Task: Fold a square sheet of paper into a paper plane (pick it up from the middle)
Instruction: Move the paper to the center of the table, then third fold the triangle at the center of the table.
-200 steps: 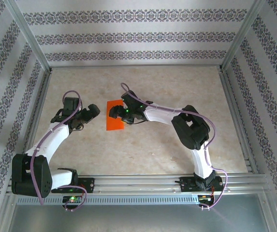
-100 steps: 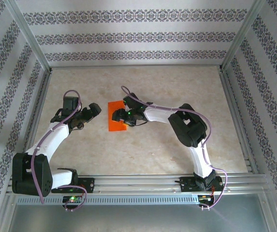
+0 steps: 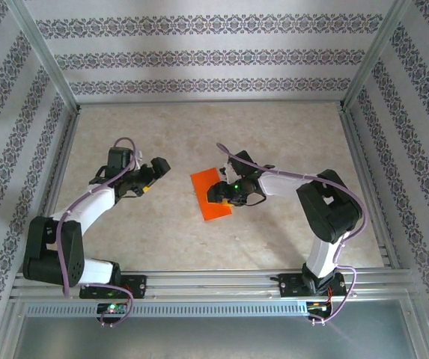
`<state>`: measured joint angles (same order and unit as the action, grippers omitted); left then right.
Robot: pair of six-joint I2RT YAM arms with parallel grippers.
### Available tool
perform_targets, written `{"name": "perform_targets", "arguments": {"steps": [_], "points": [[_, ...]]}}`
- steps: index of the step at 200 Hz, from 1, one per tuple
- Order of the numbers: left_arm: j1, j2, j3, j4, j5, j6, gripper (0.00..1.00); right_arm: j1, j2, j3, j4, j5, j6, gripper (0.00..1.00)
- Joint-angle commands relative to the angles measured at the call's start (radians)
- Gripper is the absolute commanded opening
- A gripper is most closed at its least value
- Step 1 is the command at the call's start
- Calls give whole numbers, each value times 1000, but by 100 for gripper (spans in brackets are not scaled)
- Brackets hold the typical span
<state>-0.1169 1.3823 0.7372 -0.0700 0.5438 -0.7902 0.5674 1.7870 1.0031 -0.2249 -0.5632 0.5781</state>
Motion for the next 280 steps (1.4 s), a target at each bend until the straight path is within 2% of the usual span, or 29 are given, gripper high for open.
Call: {"name": "perform_targets", "arguments": {"steps": [1, 37, 104, 143, 212, 280], "points": [[-64, 23, -17, 113, 40, -88, 100, 8, -92, 11, 58, 65, 84, 67], [-156, 23, -59, 177, 14, -184, 98, 25, -109, 5, 66, 211, 140, 64], [-252, 51, -96, 170, -9, -290, 88, 18, 24, 54, 70, 177, 167, 56], [-296, 91, -91, 135, -8, -361, 75, 12, 61, 13, 82, 192, 227, 54], [-382, 148, -98, 177, -10, -435, 52, -1, 87, -87, 124, 203, 373, 54], [-416, 241, -82, 259, 7, -449, 37, -6, 95, -87, 126, 186, 368, 54]]}}
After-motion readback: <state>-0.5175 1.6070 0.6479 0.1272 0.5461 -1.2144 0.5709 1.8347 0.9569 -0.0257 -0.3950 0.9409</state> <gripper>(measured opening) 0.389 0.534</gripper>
